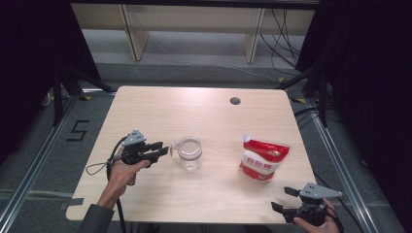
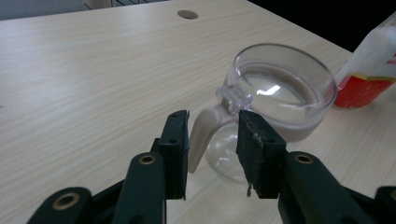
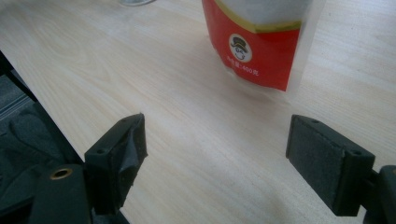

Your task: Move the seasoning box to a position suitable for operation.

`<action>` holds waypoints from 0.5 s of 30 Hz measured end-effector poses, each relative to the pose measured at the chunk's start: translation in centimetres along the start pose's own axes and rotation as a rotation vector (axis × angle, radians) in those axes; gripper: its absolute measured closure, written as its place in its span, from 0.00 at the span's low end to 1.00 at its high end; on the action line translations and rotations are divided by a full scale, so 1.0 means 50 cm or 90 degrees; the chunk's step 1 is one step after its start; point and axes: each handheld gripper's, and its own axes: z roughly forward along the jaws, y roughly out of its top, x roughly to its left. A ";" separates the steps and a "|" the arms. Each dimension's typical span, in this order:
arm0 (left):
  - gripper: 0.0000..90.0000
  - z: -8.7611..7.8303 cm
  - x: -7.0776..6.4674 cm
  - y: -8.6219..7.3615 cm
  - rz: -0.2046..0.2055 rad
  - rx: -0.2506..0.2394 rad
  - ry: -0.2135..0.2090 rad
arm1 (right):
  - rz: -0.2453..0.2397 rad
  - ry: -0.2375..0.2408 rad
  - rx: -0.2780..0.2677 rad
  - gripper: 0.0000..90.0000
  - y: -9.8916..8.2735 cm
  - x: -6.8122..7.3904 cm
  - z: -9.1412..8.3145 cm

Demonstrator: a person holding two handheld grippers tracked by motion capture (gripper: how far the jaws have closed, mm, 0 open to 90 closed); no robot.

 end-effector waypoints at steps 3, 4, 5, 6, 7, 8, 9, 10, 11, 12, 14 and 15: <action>0.68 0.012 -0.007 -0.007 0.023 0.017 -0.004 | -0.007 0.002 0.000 0.23 0.001 0.000 0.002; 0.68 0.015 -0.010 -0.007 0.031 0.024 0.006 | -0.007 0.002 0.000 0.23 0.001 0.000 0.002; 0.68 0.023 -0.012 -0.008 0.035 0.025 -0.001 | -0.020 0.001 0.002 0.23 0.003 -0.003 0.001; 0.68 0.023 -0.012 -0.008 0.035 0.025 -0.001 | -0.020 0.001 0.002 0.23 0.003 -0.003 0.001; 0.67 0.029 -0.015 -0.010 0.050 0.041 0.013 | -0.012 0.008 -0.002 0.23 0.002 0.000 0.002; 0.67 0.029 -0.015 -0.010 0.050 0.041 0.013 | -0.012 0.008 -0.002 0.23 0.002 0.000 0.002; 0.67 0.032 -0.015 -0.013 0.058 0.045 0.017 | 0.004 0.008 0.003 0.23 0.001 0.005 0.000; 0.67 0.034 -0.013 -0.015 0.068 0.056 0.023 | 0.001 0.010 0.003 0.23 0.001 0.004 0.000; 0.66 0.042 -0.014 -0.020 0.067 0.054 0.038 | -0.014 0.003 -0.005 0.23 0.001 -0.002 0.002; 0.66 0.042 -0.014 -0.020 0.067 0.054 0.038 | -0.010 0.008 -0.003 0.23 0.001 -0.001 0.002; 0.66 0.050 -0.011 -0.020 0.079 0.055 0.035 | -0.006 0.001 0.002 0.23 0.001 0.001 0.000; 0.66 0.058 -0.006 -0.019 0.095 0.070 0.037 | 0.011 0.004 0.008 0.23 0.000 0.005 -0.001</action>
